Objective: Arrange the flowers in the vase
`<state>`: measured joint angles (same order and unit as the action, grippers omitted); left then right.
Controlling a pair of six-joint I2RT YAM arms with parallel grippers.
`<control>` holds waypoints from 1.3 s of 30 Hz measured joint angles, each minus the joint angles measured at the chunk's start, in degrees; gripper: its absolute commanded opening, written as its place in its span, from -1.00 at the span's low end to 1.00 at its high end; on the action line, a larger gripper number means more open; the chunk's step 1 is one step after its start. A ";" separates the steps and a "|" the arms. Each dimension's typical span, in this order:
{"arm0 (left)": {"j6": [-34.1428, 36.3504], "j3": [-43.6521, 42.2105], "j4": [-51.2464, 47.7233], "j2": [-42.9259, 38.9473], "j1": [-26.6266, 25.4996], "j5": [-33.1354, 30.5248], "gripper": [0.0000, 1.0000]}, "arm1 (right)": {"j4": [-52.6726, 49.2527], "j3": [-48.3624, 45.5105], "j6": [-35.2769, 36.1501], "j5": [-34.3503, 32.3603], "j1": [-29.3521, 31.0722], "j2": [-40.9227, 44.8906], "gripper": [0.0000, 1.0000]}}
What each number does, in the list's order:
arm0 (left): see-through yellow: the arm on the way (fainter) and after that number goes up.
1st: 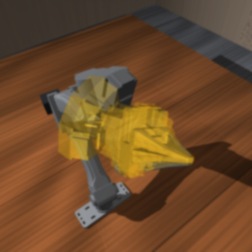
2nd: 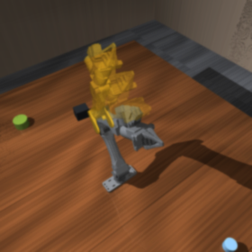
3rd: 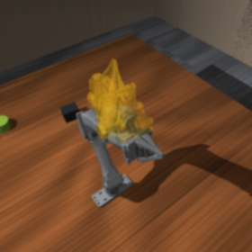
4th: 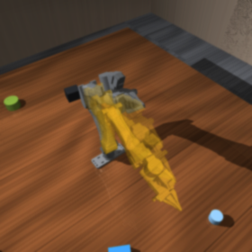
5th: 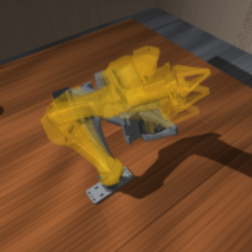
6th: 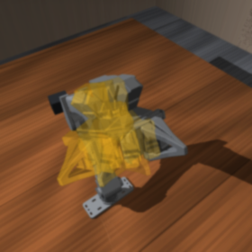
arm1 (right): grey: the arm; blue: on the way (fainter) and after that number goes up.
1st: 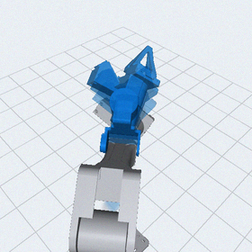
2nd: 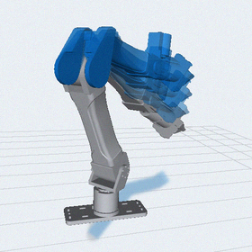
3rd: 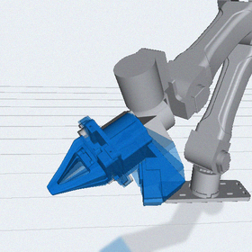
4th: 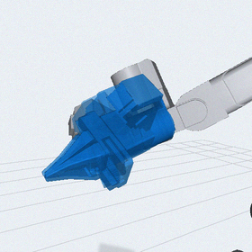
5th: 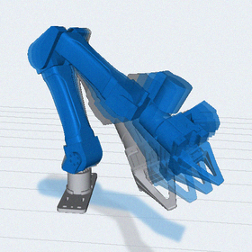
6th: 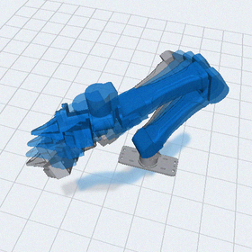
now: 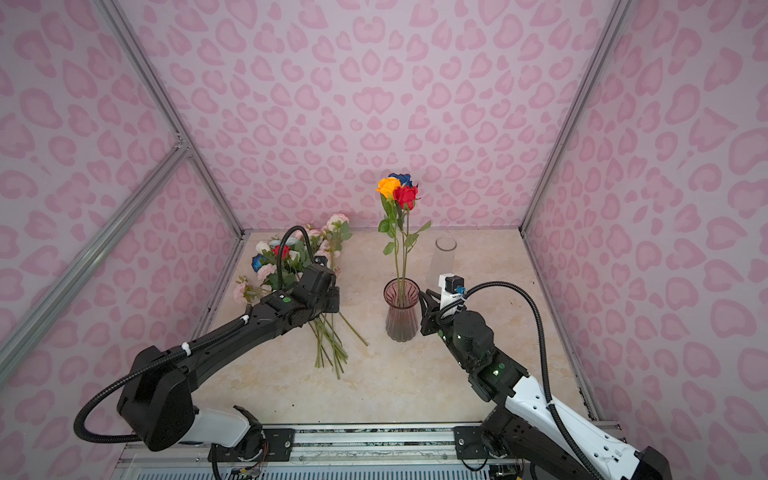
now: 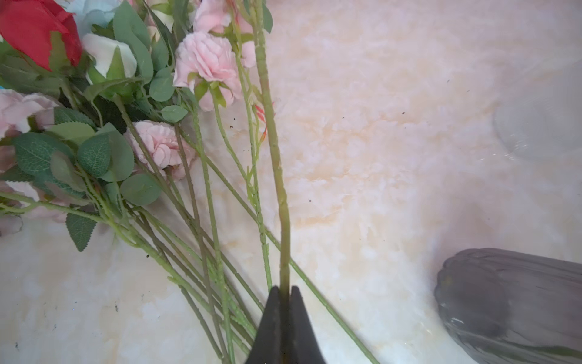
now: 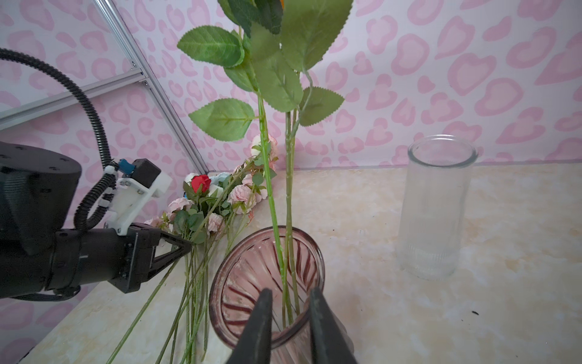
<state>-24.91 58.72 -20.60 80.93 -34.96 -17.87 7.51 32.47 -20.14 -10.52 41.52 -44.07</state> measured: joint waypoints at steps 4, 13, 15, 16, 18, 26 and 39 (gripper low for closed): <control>-0.20 -2.62 1.40 -4.44 -0.04 1.44 -0.93 | -0.09 0.00 -0.61 -0.02 0.00 0.50 -0.55; 0.24 -10.45 8.46 -16.20 0.09 5.31 -0.94 | -0.07 0.00 -1.77 0.02 0.00 0.72 -0.55; 0.74 -10.45 9.68 -17.88 0.22 6.01 -0.93 | -0.09 0.00 -1.88 0.02 0.00 0.72 -0.55; 1.03 -10.19 10.21 -18.53 0.31 6.10 -0.93 | -0.07 0.00 -1.95 0.02 0.00 0.72 -0.55; 1.79 -9.35 10.51 -19.21 0.39 6.12 -0.93 | -0.04 0.00 -2.03 0.02 0.00 0.72 -0.55; 3.06 -8.79 13.07 -22.03 0.46 9.33 -0.93 | 0.24 -0.17 -2.19 0.02 0.00 1.36 -0.55; -3.54 -15.76 14.08 -5.81 1.62 10.71 -0.94 | 1.51 -0.85 -2.12 -0.09 0.00 1.18 -0.55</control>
<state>-28.45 42.96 -6.52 75.11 -33.34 -7.16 9.02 31.62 -22.26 -10.61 41.52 -42.89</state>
